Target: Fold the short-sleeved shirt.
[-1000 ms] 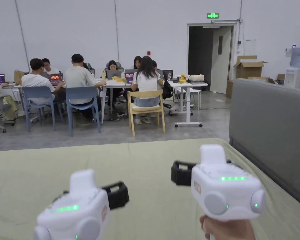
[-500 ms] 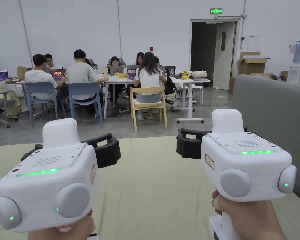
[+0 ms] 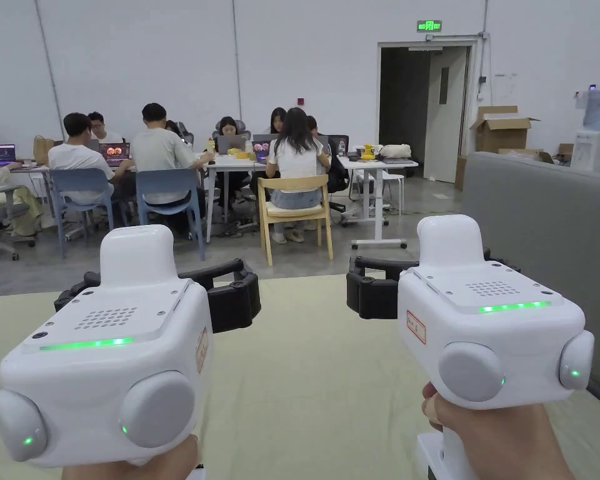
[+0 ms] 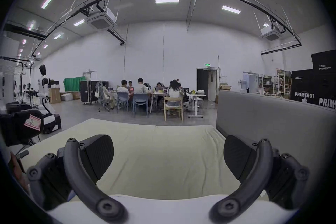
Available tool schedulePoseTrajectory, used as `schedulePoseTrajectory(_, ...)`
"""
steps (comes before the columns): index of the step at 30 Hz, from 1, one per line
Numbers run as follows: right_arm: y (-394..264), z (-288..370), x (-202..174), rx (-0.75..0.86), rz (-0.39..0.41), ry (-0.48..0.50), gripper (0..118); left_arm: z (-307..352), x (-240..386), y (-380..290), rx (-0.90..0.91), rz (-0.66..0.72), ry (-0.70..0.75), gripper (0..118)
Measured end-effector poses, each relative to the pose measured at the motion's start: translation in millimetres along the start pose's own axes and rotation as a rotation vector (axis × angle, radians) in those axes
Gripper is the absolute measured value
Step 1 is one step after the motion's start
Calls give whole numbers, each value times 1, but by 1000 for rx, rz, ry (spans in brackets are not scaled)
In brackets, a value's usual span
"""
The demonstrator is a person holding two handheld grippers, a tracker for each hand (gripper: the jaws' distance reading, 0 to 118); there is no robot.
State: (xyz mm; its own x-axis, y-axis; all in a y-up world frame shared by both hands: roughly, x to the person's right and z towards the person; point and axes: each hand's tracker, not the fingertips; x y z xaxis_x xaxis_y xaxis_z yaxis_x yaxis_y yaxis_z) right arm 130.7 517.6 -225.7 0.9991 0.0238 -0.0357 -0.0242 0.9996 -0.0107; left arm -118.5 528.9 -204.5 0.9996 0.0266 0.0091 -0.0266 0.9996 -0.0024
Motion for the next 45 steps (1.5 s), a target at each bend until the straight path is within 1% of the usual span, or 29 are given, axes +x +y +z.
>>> schedulePoseTrajectory(4,2,3,1,12,8,12,118,-2,0,-1,-18,11,-25,118)
schedulePoseTrajectory(11,5,7,1,22,32,7,118,0,0,3,-9,17,-6,118)
schedulePoseTrajectory(18,5,7,4,3,2,0,118,0,-2,6,-8,23,-4,118)
schedulePoseTrajectory(29,11,12,1,28,21,-7,118,-1,1,10,-16,47,-13,118)
schedulePoseTrajectory(33,12,12,0,32,26,-6,118,-1,5,10,-21,34,-31,118)
schedulePoseTrajectory(41,13,17,1,37,24,1,118,3,2,15,-1,41,-15,118)
schedulePoseTrajectory(45,15,18,1,44,9,1,118,3,1,16,-3,47,-17,118)
